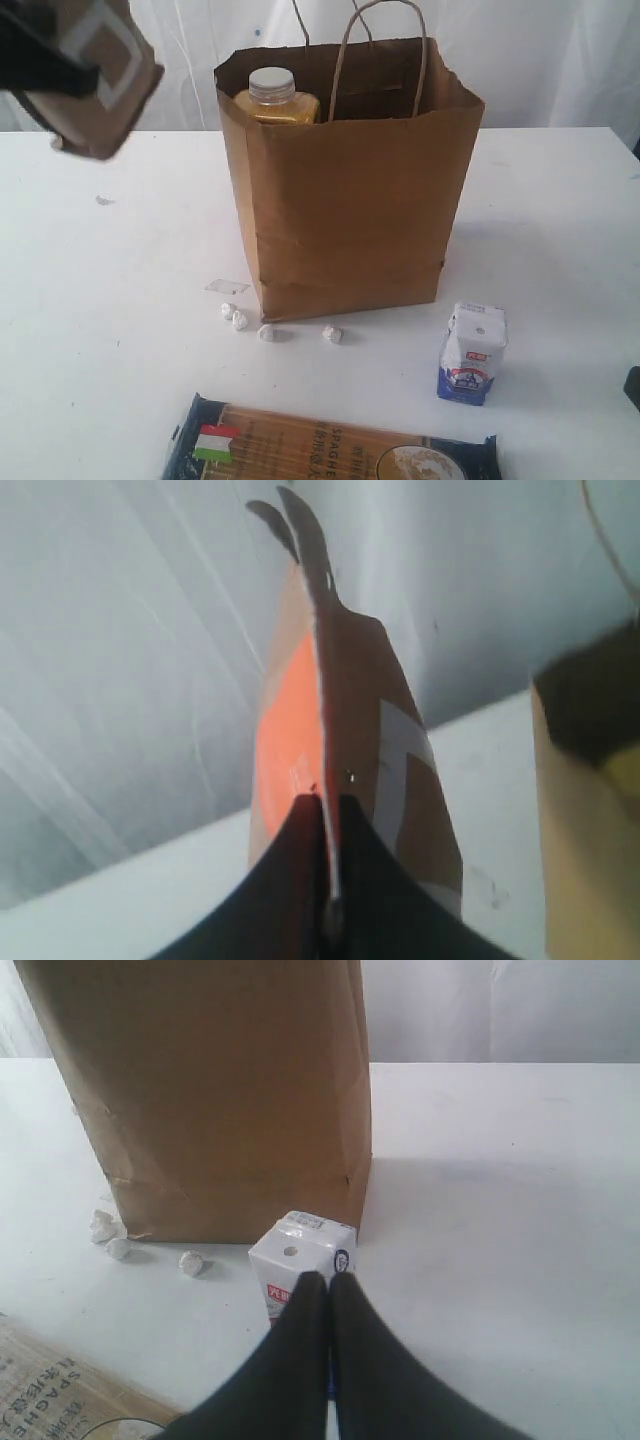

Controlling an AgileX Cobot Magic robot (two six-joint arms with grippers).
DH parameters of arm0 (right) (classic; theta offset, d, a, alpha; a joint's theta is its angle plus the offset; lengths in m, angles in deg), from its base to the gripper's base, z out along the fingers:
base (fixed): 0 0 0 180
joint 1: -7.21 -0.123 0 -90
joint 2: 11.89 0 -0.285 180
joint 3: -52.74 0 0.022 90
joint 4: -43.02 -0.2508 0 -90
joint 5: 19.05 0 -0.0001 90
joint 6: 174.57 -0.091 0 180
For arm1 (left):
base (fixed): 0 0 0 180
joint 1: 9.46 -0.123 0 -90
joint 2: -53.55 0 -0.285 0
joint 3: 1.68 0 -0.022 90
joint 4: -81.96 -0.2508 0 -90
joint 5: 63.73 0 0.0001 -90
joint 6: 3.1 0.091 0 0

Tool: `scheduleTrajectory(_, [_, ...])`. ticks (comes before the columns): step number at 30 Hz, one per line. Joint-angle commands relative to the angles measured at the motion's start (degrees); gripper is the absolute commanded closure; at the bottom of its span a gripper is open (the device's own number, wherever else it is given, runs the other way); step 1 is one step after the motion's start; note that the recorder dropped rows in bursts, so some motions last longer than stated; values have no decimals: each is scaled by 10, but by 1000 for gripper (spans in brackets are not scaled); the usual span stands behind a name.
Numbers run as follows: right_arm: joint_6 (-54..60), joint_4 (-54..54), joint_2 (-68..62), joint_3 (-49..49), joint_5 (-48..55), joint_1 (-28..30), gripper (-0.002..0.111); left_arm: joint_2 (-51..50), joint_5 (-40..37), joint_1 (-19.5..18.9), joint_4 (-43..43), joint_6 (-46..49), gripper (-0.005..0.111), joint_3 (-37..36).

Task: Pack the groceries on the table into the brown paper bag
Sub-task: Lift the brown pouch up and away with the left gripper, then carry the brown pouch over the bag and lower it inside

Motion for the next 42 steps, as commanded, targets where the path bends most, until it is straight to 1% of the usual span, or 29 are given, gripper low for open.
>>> scheduleTrajectory(1, [-2,-2,3,3,-3,3,108,46,-49,-1,11,23,107,74])
scheduleTrajectory(5, [-2,-2,3,3,-3,3,108,44,-121,-1,11,24,107,115])
scheduleTrajectory(19, [-2,-2,3,3,-3,3,108,-58,-331,-1,11,24,107,161])
scheduleTrajectory(23, [-2,-2,3,3,-3,3,108,-82,-331,-1,11,24,107,175])
scheduleTrajectory(25, [-2,-2,3,3,-3,3,108,-91,-347,-1,11,25,107,180])
scheduleTrajectory(27, [-2,-2,3,3,-3,3,108,-101,-383,-1,6,26,107,185])
scheduleTrajectory(30, [-2,-2,3,3,-3,3,108,-116,-405,-1,-24,26,107,191])
scheduleTrajectory(35, [-2,-2,3,3,-3,3,108,-141,-354,-1,-38,31,107,195])
scheduleTrajectory(40, [-2,-2,3,3,-3,3,108,-154,-356,-1,-40,81,107,195])
scheduleTrajectory(42, [-2,-2,3,3,-3,3,108,-156,-356,-1,-40,86,107,195])
